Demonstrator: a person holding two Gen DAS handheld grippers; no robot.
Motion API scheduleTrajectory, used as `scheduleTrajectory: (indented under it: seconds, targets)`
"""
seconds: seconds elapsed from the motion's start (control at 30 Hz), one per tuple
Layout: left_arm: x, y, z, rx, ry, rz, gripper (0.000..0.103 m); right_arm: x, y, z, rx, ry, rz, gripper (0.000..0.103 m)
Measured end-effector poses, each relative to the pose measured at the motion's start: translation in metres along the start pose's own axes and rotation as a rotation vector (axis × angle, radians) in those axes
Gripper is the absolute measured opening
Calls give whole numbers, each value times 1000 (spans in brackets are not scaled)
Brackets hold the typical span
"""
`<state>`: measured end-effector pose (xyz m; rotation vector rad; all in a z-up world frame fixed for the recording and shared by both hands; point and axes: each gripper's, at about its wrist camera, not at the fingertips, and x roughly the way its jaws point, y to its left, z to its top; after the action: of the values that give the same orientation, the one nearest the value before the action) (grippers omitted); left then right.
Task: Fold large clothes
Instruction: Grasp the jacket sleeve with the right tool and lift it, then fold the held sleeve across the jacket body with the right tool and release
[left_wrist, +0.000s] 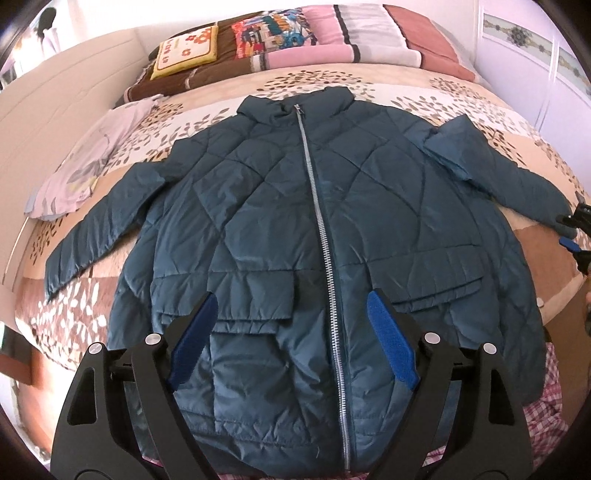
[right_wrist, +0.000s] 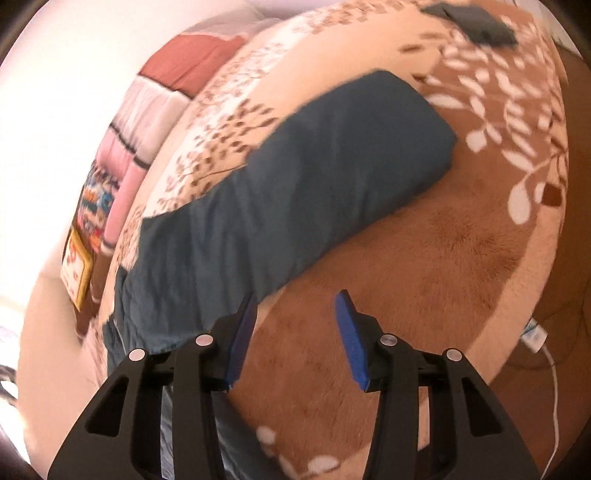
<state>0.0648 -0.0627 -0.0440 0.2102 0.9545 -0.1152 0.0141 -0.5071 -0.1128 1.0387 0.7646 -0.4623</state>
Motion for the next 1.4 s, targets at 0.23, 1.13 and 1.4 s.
scheduleTrajectory:
  seconds: [0.23, 1.13, 1.4]
  targets:
    - [5, -2, 3, 10, 12, 2, 82, 17, -26, 25, 162, -36, 25, 45]
    - [4, 106, -17, -256, -62, -31, 82, -66, 361, -94, -803, -153, 437, 6]
    - [7, 165, -44, -372, -51, 19, 82, 72, 397, -239, -1044, 192, 264, 13]
